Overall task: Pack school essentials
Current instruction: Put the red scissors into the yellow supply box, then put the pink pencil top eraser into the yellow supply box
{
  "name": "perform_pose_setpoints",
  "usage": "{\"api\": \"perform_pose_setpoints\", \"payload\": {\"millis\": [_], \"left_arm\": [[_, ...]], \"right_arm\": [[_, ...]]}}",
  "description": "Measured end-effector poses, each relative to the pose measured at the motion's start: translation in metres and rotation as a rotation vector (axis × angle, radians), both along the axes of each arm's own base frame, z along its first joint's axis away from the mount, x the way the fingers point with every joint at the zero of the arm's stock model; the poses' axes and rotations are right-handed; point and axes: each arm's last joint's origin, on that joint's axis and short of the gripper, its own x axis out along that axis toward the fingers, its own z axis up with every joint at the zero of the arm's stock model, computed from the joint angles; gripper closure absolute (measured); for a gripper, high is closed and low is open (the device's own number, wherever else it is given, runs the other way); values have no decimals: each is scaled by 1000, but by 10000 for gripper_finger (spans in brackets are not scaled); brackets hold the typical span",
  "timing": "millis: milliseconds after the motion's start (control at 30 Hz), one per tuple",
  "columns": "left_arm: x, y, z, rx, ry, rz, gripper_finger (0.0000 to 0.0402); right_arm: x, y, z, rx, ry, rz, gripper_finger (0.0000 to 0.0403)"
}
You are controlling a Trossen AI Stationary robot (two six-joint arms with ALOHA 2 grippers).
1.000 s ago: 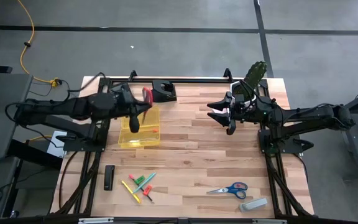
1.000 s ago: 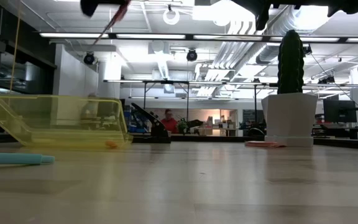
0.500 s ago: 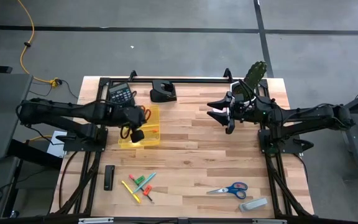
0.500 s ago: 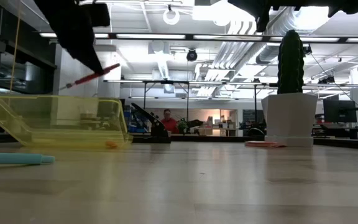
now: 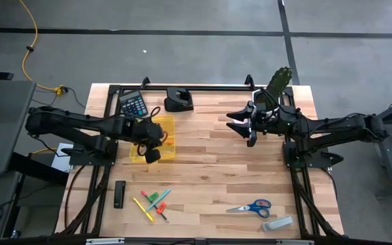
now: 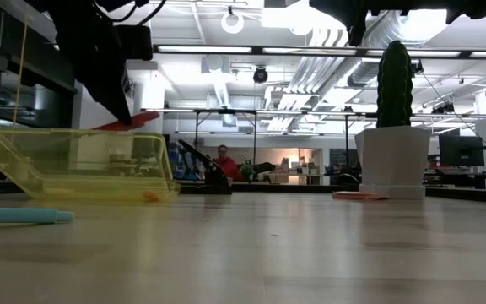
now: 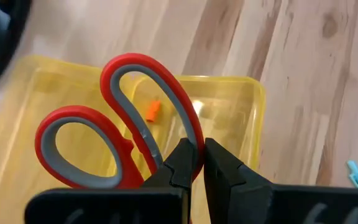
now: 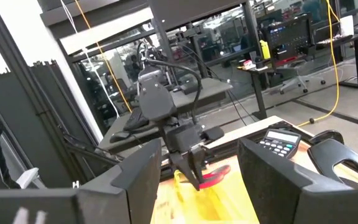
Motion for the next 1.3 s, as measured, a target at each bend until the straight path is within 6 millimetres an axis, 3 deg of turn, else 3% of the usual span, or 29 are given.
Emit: {"api": "perform_pose_setpoints", "payload": {"millis": [733, 1100, 1300], "left_arm": [[28, -4, -46, -129, 162, -112, 395], [34, -4, -48, -137, 132, -98, 342], [32, -5, -46, -184, 129, -90, 290]], "right_arm": [[0, 0, -3, 3, 29, 0, 199], [0, 0, -5, 30, 48, 1, 199], [0, 0, -5, 30, 49, 1, 199]]}}
